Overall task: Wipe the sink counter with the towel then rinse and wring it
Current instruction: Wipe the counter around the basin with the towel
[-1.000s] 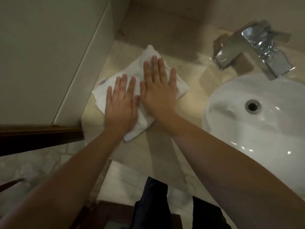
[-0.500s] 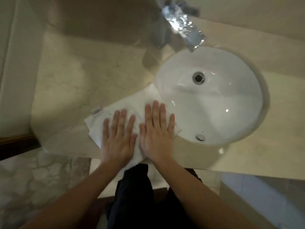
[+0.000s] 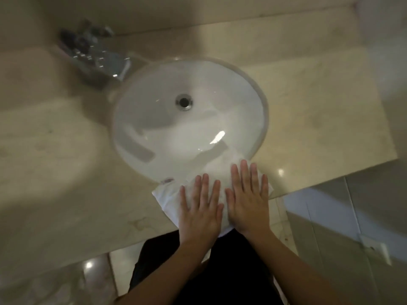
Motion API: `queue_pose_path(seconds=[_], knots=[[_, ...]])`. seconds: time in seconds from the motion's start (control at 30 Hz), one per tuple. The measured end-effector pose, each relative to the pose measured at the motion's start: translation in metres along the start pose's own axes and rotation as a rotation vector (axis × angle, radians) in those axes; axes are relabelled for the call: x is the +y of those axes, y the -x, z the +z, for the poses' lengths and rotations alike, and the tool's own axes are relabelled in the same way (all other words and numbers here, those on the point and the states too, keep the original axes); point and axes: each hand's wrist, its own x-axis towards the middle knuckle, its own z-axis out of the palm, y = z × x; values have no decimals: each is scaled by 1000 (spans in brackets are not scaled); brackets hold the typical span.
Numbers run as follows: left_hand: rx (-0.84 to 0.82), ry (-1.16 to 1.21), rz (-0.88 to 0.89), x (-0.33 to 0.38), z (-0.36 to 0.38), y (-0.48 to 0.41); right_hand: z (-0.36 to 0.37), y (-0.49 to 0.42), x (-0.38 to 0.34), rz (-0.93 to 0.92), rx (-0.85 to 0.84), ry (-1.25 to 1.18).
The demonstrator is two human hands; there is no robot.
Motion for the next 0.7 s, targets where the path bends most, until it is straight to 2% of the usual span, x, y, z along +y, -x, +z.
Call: queue_pose_path(seconds=[0.3, 0.47, 0.7], knots=[[7, 5, 156, 115, 6, -90, -15, -39, 142, 120, -6, 58], [47, -7, 266, 177, 12, -163, -25, -76, 225, 178, 28, -24], [71, -61, 343, 221, 13, -240, -33, -121, 293, 240, 41, -38]])
